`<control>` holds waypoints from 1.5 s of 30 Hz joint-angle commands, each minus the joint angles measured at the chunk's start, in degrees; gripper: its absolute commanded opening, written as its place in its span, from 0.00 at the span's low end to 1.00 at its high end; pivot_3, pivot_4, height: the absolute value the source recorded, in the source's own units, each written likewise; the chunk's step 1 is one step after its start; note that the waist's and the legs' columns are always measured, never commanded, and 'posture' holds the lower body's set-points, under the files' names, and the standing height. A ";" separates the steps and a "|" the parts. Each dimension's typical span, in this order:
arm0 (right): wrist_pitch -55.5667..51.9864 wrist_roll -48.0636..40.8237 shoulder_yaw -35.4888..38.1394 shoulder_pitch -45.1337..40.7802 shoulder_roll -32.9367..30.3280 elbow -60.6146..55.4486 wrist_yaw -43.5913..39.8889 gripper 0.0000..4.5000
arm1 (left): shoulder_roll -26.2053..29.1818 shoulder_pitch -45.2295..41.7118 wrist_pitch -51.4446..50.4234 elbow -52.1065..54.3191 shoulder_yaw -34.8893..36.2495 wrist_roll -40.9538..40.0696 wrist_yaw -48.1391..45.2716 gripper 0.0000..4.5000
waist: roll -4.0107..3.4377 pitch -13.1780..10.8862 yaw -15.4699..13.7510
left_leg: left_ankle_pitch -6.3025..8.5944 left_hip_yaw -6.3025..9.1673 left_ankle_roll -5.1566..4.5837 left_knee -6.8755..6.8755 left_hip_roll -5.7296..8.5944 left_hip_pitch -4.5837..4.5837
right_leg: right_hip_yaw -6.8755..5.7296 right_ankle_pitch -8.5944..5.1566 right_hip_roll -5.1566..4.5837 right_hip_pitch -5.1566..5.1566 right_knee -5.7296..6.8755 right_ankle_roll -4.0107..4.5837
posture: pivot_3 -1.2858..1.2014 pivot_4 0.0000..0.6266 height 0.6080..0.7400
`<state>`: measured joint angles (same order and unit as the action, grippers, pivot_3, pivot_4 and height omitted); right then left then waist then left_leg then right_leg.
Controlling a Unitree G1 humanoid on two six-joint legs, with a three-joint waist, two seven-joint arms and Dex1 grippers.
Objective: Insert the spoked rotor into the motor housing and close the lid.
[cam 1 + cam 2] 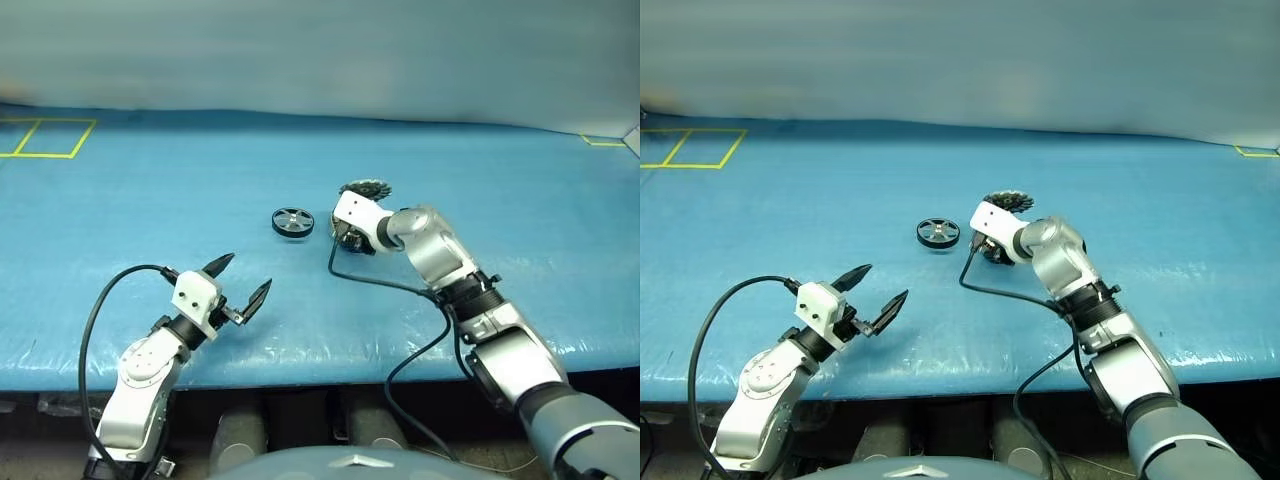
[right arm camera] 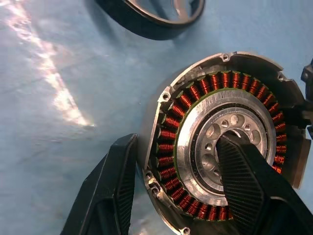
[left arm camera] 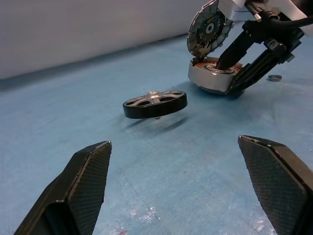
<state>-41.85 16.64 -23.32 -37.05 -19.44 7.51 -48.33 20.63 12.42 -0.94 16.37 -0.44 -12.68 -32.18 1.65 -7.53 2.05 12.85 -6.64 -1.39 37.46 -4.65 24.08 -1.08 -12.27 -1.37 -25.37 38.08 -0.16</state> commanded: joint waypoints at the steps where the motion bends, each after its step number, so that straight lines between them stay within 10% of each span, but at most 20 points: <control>1: -7.75 -1.63 -4.96 8.21 1.99 -11.38 -0.43 0.48 | 1.26 1.02 1.10 -0.09 0.52 -2.19 -3.03 1.00 | 0.09 0.20 0.03 | 0.01 -0.02 0.01 -0.06 -0.01 -0.12 | 0.00 -0.16 -0.01 0.08 0.01 -0.03 | 0.52 0.24 1.00; 30: -27.64 -8.82 -11.64 16.45 9.61 -34.21 11.83 0.48 | 1.55 1.76 -1.53 0.64 0.92 -6.28 -3.72 1.00 | 0.27 0.36 0.29 | 0.23 0.33 0.42 -0.30 -0.19 -0.46 | -0.31 -0.49 -0.09 -0.03 -0.05 0.40 | 0.52 0.24 1.00; 35: -29.25 -10.11 -9.52 14.77 11.47 -35.76 15.45 0.90 | 1.48 1.69 -1.73 0.75 0.85 -6.37 -3.71 1.00 | 0.13 0.25 0.01 | 0.23 0.49 0.42 -0.31 -0.16 -0.25 | -0.50 -0.52 -0.12 -0.08 -0.05 0.45 | 0.52 0.24 1.00; 45: -37.58 -17.41 -1.04 12.10 10.61 -47.83 17.69 0.90 | 1.69 1.21 -2.37 1.21 0.93 -7.08 -4.22 1.00 | 0.09 0.21 -0.20 | 0.24 0.67 0.40 -0.30 -0.07 0.16 | -0.68 -0.56 -0.24 -0.08 -0.19 0.19 | 0.52 0.24 1.00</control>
<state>-78.51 0.58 -26.88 -24.09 -8.64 -36.68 -30.91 22.23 14.09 -3.46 15.66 -0.01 -19.14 -36.28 1.73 -7.32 1.85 13.09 -5.94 -0.98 37.17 -4.71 24.28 -1.79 -12.84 -1.62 -25.45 37.89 0.02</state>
